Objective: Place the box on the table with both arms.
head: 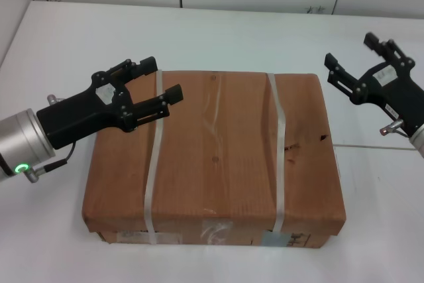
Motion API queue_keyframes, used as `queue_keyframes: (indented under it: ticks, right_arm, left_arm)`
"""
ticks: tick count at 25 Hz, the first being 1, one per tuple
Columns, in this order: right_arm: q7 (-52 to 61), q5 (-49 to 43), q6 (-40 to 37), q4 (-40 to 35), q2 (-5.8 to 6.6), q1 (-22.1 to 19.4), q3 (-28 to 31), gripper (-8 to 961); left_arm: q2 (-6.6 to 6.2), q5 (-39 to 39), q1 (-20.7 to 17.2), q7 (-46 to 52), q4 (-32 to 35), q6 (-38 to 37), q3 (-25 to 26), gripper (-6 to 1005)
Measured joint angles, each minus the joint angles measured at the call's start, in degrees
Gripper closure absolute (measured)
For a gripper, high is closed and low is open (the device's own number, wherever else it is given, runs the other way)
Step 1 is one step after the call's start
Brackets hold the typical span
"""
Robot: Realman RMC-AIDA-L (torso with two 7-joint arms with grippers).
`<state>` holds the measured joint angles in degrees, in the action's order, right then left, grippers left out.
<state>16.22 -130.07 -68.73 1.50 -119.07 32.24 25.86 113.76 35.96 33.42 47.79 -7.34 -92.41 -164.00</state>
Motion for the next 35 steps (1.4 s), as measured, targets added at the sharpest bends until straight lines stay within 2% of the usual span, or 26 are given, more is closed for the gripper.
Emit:
queue_keyframes:
  ticks: [4,6,9,12,15,19,23,28,35]
  right_arm:
    - [-11.08,-1.36,-0.79,5.22,0.09,0.58,1.36,90]
    - [-9.73,-5.88,-0.30,5.46,0.32,3.86,-1.47,87]
    - [1.77,-16.04,-3.25,0.04,0.57,10.49,-6.04,86]
    - [18.06,-23.23,-12.94,-7.87,1.13,14.38,-9.35,87]
    - [25.96,-24.64,-24.50,-15.00,2.04,14.62,-12.35,89]
    - [30.68,-24.49,-31.15,-17.82,2.03,15.82,-18.74,91]
    - [31.94,-24.42,-32.43,-17.92,1.76,16.75,-20.81,91]
    - [32.95,-24.37,-33.69,-17.96,1.74,17.05,-21.03,91]
    - [34.23,-23.06,-35.99,-18.07,1.66,15.96,-20.93,91]
  left_arm:
    - [-0.94,-1.84,0.27,-1.45,-0.14,-1.76,-0.16,162]
    - [-2.84,-5.34,0.46,0.88,-0.13,-4.38,-0.17,162]
    - [-6.80,-11.51,1.07,5.94,-0.15,-10.93,-0.16,163]
    - [-9.10,-13.18,2.21,6.98,-0.15,-15.55,-0.15,164]
    - [-9.60,-13.65,4.14,6.88,-0.85,-15.79,-0.14,165]
    - [-10.12,-13.94,4.98,6.34,-1.71,-15.86,-0.11,166]
    - [-10.39,-13.73,5.00,6.08,-1.72,-15.94,-0.09,165]
    - [-9.97,-13.58,5.02,4.82,-1.71,-15.94,-0.09,166]
    - [-9.93,-13.46,5.35,4.34,-1.51,-16.02,-0.08,167]
